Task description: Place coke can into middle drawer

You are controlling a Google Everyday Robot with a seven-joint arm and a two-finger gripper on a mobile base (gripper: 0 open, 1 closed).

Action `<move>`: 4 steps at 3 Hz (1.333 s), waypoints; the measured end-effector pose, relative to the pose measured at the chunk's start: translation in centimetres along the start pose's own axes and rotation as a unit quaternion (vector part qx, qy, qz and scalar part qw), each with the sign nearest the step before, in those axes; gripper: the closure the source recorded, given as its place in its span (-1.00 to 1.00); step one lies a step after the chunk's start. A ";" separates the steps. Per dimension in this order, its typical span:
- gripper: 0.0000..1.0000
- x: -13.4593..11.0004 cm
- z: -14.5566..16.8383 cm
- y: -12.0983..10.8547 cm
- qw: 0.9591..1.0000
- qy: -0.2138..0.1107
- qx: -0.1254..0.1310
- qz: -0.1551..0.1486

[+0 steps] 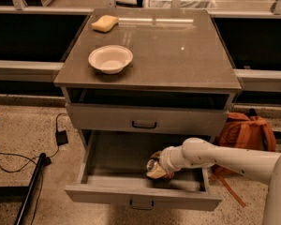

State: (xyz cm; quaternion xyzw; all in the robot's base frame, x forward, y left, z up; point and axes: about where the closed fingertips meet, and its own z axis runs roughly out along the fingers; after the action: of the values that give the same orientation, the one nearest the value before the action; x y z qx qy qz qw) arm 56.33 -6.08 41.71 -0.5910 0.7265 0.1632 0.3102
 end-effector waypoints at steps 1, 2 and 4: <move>0.17 0.0 0.0 0.0 1.000 0.000 0.000 0.000; -0.28 0.0 0.0 0.0 1.000 0.000 0.000 0.000; -1.00 0.0 0.0 0.0 1.000 0.000 0.000 0.000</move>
Offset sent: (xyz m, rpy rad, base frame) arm 0.0000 0.0000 0.0000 0.0000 0.0000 0.0000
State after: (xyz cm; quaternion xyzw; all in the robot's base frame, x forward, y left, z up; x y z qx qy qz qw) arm 56.32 -6.07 41.71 -0.5910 0.7265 0.1633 0.3102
